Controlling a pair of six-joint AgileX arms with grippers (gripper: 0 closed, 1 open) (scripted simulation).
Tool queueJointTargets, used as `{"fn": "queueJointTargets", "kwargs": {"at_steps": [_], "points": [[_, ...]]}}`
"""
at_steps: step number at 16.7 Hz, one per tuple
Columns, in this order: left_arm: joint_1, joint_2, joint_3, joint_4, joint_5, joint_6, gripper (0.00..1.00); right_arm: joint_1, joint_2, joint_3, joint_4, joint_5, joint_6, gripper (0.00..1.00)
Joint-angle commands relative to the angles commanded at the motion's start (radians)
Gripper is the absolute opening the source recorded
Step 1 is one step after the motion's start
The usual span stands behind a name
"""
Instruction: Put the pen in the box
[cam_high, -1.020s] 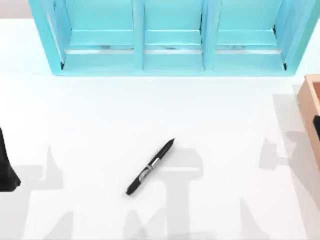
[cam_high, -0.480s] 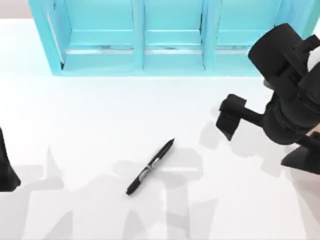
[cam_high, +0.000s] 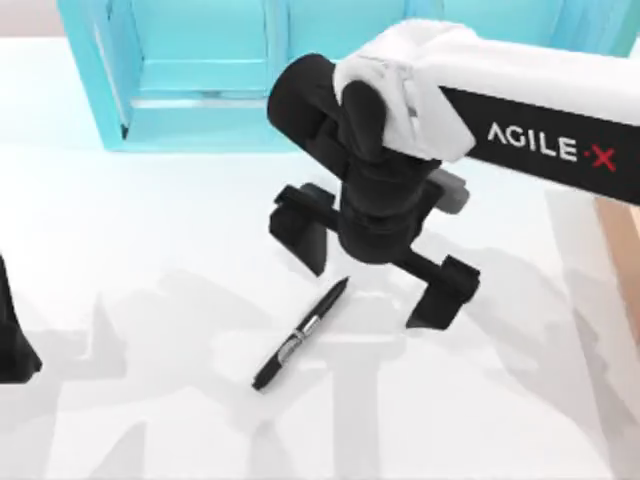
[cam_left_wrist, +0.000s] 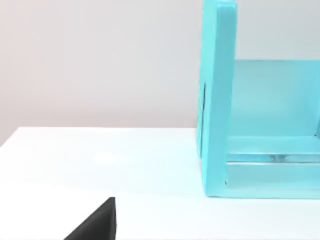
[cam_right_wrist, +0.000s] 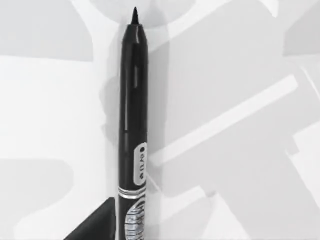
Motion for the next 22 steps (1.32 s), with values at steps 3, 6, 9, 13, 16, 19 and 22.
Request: {"fn": "queueJointTargets", "kwargs": {"at_steps": [3, 6, 9, 13, 16, 19, 22], "points": [[0.000, 0.000, 0.000, 0.000, 0.000, 0.000, 1.00, 0.034, 0.093, 0.139, -0.016, -0.008, 0.072, 1.00], [0.000, 0.000, 0.000, 0.000, 0.000, 0.000, 1.00, 0.044, 0.119, 0.183, -0.017, -0.012, 0.094, 1.00], [0.000, 0.000, 0.000, 0.000, 0.000, 0.000, 1.00, 0.044, 0.119, 0.183, -0.017, -0.012, 0.094, 1.00], [0.000, 0.000, 0.000, 0.000, 0.000, 0.000, 1.00, 0.042, 0.137, 0.156, 0.023, -0.012, 0.093, 1.00], [0.000, 0.000, 0.000, 0.000, 0.000, 0.000, 1.00, 0.044, 0.188, 0.099, 0.138, -0.012, 0.095, 1.00], [0.000, 0.000, 0.000, 0.000, 0.000, 0.000, 1.00, 0.046, 0.241, 0.038, 0.254, -0.011, 0.098, 1.00], [0.000, 0.000, 0.000, 0.000, 0.000, 0.000, 1.00, 0.047, 0.258, 0.018, 0.286, -0.010, 0.099, 1.00]]}}
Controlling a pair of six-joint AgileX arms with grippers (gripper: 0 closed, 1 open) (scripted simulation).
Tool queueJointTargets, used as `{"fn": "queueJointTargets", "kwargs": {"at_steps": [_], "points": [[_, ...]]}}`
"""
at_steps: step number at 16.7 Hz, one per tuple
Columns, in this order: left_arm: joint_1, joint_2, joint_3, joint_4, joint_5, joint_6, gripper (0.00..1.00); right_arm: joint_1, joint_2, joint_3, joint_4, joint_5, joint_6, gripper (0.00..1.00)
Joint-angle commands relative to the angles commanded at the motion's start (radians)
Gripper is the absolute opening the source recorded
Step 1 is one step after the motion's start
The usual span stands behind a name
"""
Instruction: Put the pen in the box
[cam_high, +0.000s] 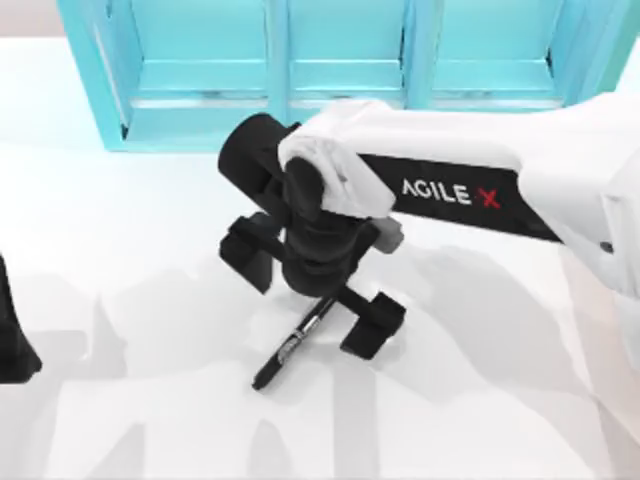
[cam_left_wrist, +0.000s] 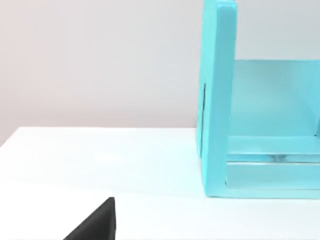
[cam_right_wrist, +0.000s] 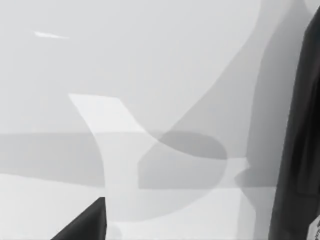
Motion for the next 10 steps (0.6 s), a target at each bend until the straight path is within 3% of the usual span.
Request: {"fn": "queueJointTargets", "kwargs": {"at_steps": [3, 10], "points": [[0.000, 0.000, 0.000, 0.000, 0.000, 0.000, 1.00, 0.000, 0.000, 0.000, 0.000, 0.000, 0.000, 1.00], [0.000, 0.000, 0.000, 0.000, 0.000, 0.000, 1.00, 0.000, 0.000, 0.000, 0.000, 0.000, 0.000, 0.47]]}}
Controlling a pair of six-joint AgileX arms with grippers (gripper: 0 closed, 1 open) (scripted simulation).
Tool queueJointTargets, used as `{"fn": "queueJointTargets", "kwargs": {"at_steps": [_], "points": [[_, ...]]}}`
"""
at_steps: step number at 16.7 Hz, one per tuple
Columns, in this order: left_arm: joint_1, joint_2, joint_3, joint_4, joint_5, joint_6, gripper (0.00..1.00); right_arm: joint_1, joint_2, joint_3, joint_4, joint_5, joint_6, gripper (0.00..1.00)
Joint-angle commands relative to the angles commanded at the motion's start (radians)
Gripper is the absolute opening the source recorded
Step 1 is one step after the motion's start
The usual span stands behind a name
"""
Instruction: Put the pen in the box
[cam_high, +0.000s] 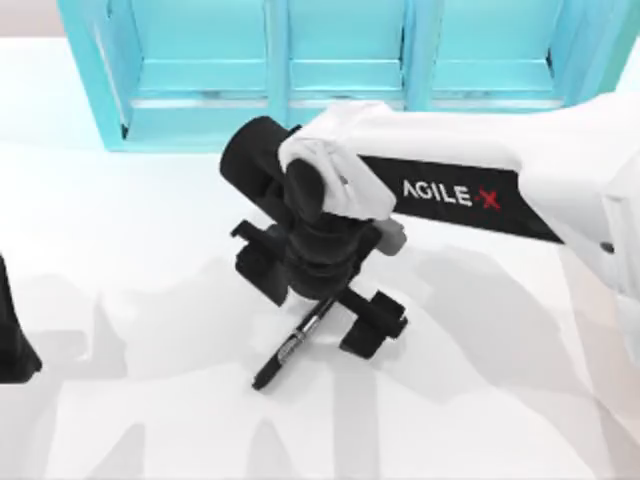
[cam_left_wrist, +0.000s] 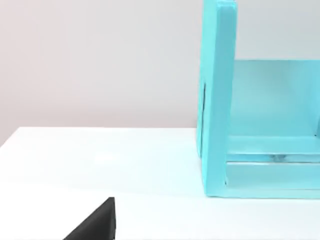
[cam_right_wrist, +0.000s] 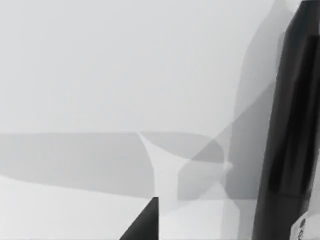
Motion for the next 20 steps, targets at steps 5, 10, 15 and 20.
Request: {"fn": "queueJointTargets", "kwargs": {"at_steps": [5, 10, 15, 20], "points": [[0.000, 0.000, 0.000, 0.000, 0.000, 0.000, 1.00, 0.000, 0.000, 0.000, 0.000, 0.000, 0.000, 0.10], [0.000, 0.000, 0.000, 0.000, 0.000, 0.000, 1.00, 0.000, 0.000, 0.000, 0.000, 0.000, 0.000, 0.00], [0.000, 0.000, 0.000, 0.000, 0.000, 0.000, 1.00, -0.005, -0.077, -0.010, -0.082, 0.006, -0.037, 0.00], [0.000, 0.000, 0.000, 0.000, 0.000, 0.000, 1.00, -0.006, -0.092, 0.097, -0.202, 0.008, -0.031, 0.00]]}}
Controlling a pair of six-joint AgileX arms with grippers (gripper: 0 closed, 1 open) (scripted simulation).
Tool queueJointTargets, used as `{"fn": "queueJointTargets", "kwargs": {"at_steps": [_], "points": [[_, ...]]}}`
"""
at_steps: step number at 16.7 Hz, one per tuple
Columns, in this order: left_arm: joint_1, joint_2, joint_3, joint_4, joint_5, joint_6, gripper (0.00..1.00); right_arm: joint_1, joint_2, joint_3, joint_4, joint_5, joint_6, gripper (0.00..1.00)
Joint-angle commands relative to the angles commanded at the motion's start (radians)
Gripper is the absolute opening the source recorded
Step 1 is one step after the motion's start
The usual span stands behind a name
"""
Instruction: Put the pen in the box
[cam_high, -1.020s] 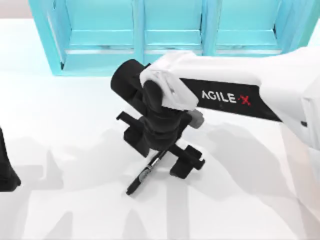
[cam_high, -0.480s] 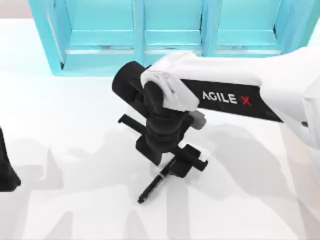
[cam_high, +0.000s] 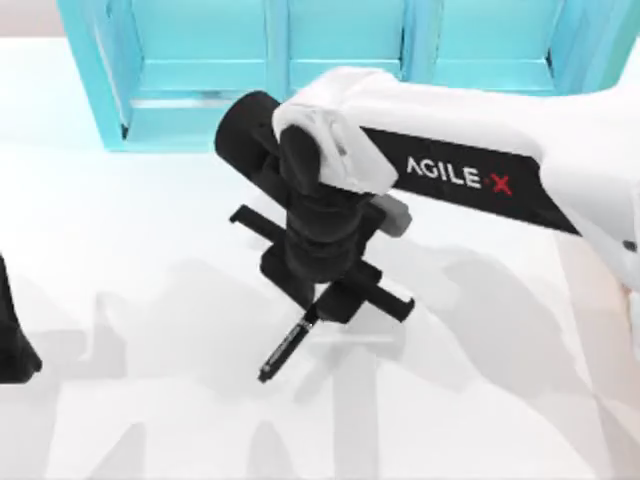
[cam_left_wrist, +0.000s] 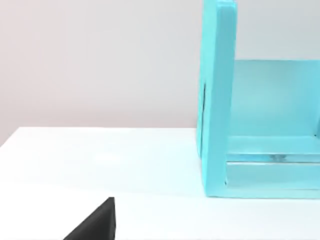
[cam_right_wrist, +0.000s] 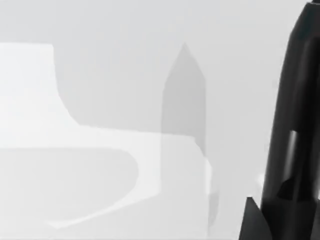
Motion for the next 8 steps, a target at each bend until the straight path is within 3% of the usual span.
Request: {"fn": "queueJointTargets", "kwargs": {"at_steps": [4, 8], "points": [[0.000, 0.000, 0.000, 0.000, 0.000, 0.000, 1.00, 0.000, -0.030, 0.146, -0.193, -0.001, -0.004, 0.00], [0.000, 0.000, 0.000, 0.000, 0.000, 0.000, 1.00, -0.001, -0.047, 0.188, -0.238, -0.003, -0.009, 0.00]]}}
